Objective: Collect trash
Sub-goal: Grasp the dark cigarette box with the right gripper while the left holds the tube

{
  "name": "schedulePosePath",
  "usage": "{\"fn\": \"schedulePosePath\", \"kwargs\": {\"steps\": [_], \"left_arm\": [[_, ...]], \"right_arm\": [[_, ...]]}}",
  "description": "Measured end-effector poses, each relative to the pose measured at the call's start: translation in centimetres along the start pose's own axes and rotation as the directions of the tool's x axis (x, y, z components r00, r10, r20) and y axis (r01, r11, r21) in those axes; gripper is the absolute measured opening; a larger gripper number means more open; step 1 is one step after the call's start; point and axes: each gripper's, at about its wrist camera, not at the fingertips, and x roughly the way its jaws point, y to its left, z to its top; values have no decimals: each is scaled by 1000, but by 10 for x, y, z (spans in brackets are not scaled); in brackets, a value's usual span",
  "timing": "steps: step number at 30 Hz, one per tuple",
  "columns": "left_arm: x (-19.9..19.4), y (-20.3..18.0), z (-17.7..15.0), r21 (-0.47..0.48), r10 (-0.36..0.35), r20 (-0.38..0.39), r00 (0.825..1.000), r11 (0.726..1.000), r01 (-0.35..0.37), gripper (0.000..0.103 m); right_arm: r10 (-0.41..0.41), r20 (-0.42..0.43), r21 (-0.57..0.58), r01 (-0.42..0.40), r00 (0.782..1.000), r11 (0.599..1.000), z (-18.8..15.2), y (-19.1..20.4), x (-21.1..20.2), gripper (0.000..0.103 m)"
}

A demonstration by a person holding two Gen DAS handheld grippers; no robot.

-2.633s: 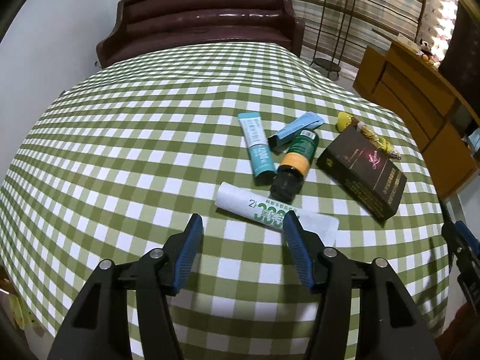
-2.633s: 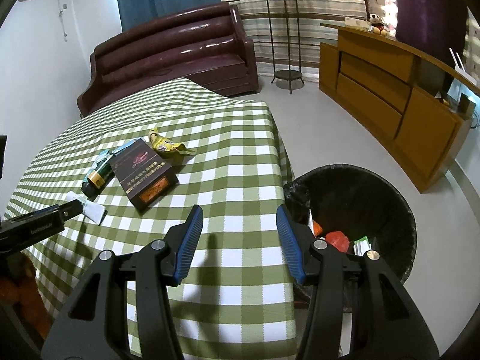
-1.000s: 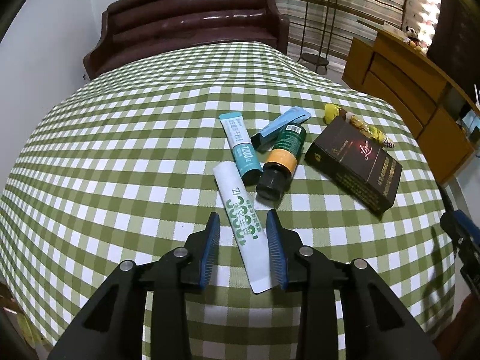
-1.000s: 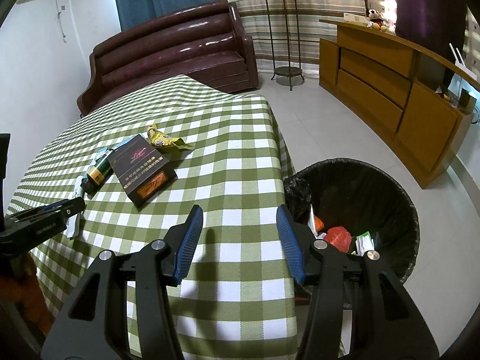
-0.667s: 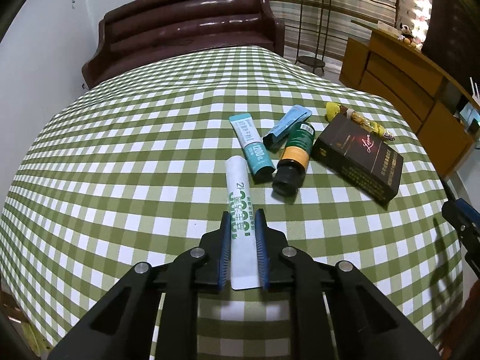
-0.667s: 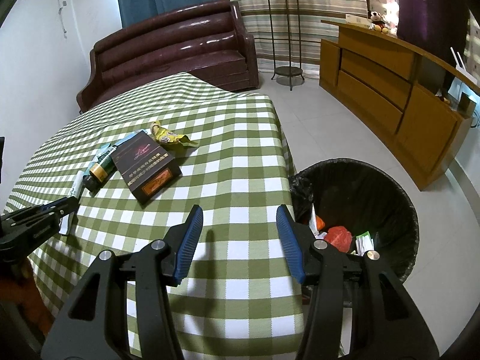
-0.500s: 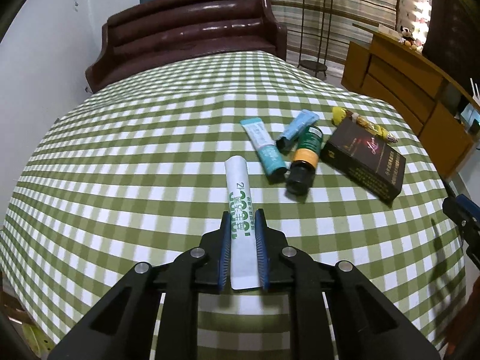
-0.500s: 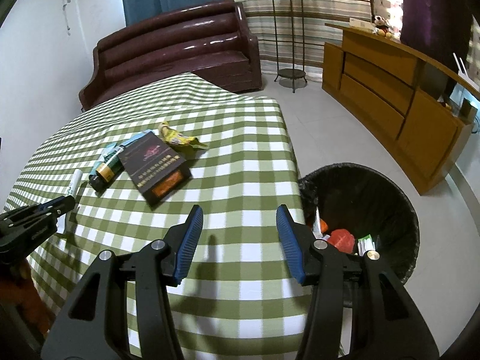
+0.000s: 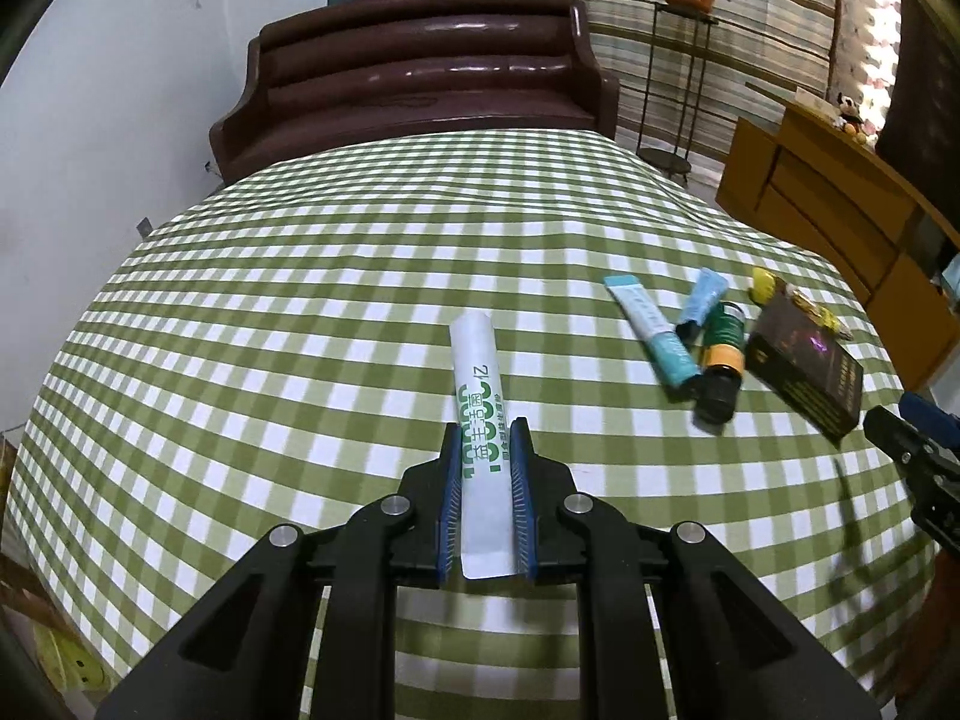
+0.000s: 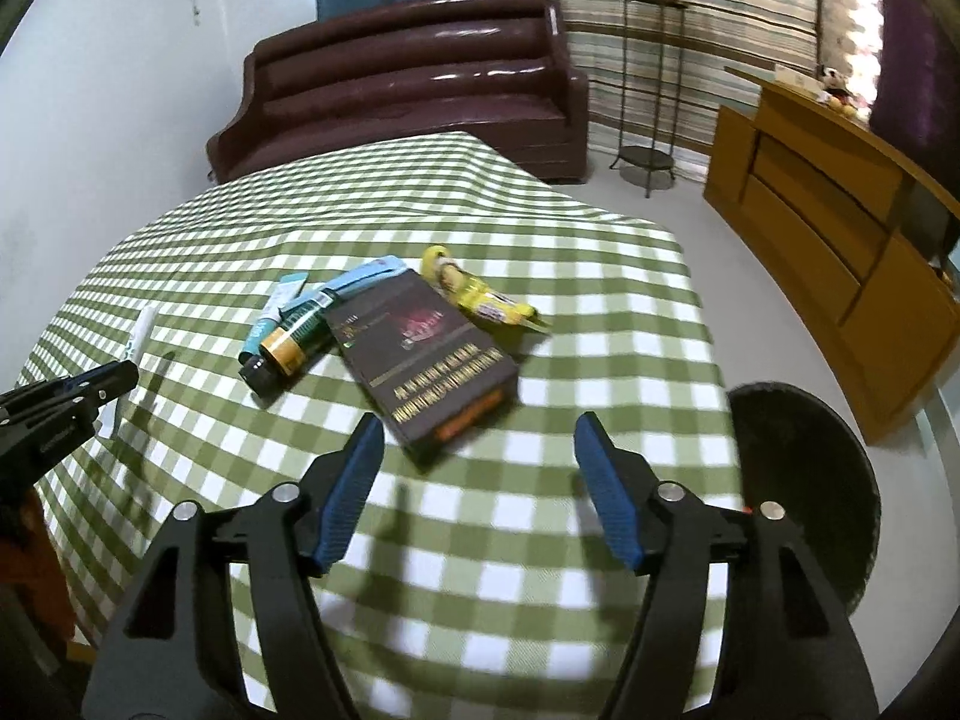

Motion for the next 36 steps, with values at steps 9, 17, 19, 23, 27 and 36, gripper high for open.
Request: {"fn": "schedulePosePath", "kwargs": {"steps": [9, 17, 19, 23, 27, 36], "left_arm": [[7, 18, 2, -27, -10, -10, 1000, 1000, 9, 17], [11, 26, 3, -47, -10, -15, 1000, 999, 9, 17], [12, 27, 4, -49, -11, -18, 1000, 999, 10, 17], [14, 28, 3, -52, -12, -19, 1000, 999, 11, 17], [15, 29, 3, -54, -13, -21, 1000, 998, 12, 17], [21, 39, 5, -66, -10, -24, 1000, 998, 9, 17]], "right_arm": [[-2, -49, -47, 0, 999, 999, 22, 8, 28, 71], [61, -95, -93, -70, 994, 993, 16, 30, 28, 70], [70, -100, -112, -81, 993, 990, 13, 38, 26, 70], [60, -89, -111, -70, 994, 991, 12, 41, 26, 70], [51, -86, -114, -61, 995, 992, 17, 45, 33, 70], [89, -138, -143, -109, 986, 984, 17, 57, 38, 55]]}}
